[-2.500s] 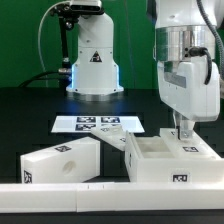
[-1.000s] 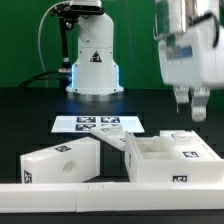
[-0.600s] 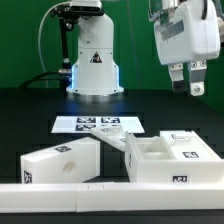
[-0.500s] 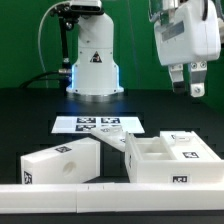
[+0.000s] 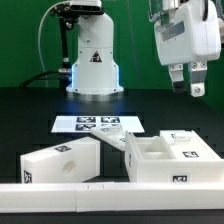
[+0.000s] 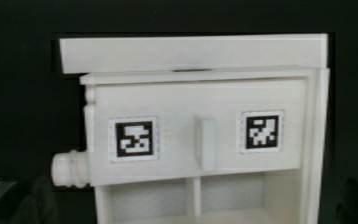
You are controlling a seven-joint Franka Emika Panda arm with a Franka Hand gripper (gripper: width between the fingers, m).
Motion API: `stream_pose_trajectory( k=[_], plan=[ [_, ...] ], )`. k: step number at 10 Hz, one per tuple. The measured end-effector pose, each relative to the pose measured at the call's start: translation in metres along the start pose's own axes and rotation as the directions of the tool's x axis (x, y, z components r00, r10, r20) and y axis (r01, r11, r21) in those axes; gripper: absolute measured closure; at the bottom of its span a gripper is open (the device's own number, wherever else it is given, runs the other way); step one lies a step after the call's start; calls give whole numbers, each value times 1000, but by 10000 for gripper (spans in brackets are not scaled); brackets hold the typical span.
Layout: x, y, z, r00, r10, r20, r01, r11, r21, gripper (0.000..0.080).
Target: Assemble cabinet
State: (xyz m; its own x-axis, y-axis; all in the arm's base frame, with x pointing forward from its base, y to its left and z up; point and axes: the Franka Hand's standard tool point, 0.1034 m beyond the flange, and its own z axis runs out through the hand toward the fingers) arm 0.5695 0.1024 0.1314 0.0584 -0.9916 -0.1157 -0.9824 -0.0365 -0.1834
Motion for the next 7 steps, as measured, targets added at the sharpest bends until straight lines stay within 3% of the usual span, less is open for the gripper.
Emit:
stream_pose_trajectory(
  k=[2, 3, 7],
  plan=[
    [24, 19, -7, 985, -172, 18, 173, 984, -38, 3],
    [29, 23, -6, 980, -201, 16, 201, 979, -45, 3],
    [31, 26, -3, 964, -266, 17, 267, 963, -48, 3]
  ],
)
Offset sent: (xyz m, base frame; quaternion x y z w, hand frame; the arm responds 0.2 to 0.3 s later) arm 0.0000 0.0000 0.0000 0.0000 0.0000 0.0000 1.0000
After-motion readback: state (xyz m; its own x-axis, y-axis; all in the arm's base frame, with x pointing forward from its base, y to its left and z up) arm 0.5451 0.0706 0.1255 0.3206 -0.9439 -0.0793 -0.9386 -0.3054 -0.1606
